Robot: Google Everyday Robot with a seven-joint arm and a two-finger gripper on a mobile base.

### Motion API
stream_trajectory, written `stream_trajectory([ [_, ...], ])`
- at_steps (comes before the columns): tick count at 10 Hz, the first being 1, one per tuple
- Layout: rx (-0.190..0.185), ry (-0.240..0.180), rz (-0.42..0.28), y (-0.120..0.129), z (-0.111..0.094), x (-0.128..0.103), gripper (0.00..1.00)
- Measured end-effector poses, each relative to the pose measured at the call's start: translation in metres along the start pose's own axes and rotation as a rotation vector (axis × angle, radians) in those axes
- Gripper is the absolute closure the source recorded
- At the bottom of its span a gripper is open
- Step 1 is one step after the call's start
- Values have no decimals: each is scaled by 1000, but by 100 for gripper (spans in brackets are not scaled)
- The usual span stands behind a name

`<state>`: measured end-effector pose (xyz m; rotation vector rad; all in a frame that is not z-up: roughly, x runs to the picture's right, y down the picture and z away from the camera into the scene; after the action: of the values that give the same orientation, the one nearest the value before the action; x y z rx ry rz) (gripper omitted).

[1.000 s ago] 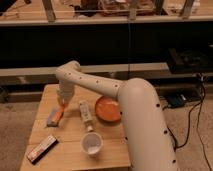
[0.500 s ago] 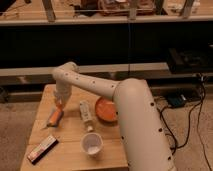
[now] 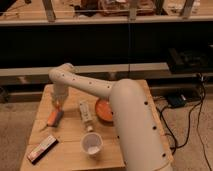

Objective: Place the pepper on the white sponge

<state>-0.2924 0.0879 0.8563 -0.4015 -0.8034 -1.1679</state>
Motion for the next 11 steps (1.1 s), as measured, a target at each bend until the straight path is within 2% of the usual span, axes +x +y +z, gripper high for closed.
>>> stream_trajectory([
  [2, -3, -1, -5, -4, 6, 1, 97],
  [8, -22, 5, -11, -8, 16, 3, 40],
  [10, -23, 8, -13, -10, 16, 3, 31],
  [11, -24, 10, -14, -10, 15, 4, 31],
])
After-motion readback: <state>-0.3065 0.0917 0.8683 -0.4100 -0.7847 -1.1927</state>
